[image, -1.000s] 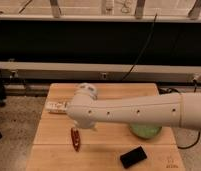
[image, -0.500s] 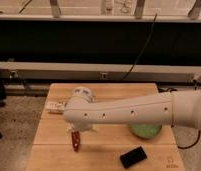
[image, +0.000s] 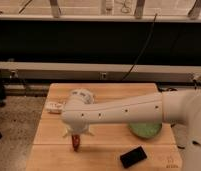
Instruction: Place the pepper in the ceramic cup
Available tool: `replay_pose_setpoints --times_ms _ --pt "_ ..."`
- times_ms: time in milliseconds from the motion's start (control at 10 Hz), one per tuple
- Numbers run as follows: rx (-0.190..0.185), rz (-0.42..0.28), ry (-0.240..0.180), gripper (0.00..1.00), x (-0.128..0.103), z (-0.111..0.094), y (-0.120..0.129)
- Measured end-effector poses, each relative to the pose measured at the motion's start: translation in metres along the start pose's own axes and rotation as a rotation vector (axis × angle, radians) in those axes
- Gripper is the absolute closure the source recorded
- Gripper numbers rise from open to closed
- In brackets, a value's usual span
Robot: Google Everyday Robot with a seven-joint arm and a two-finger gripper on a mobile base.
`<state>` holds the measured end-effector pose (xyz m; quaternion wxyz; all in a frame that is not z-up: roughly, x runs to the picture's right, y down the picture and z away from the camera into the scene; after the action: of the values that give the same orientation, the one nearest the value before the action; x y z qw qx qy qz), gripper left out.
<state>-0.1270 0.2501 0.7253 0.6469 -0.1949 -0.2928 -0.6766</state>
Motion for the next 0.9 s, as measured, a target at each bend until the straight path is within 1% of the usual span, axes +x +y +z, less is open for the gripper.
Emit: replay_pose_setpoints --times_ms 200,400,600,800,900 --pt "0.008 -0.025 -0.032 0.20 0.003 0.035 -0.009" --pt "0.005 -0.029 -0.043 0.20 0.009 0.050 -0.009" --pt "0.004 -0.024 -0.045 0.22 0.017 0.054 -0.006" --pt "0.000 -0.027 -0.048 0.38 0.021 0.057 -0.005" --pt "-0.001 -0.031 -0.050 0.51 0.022 0.058 -0.005"
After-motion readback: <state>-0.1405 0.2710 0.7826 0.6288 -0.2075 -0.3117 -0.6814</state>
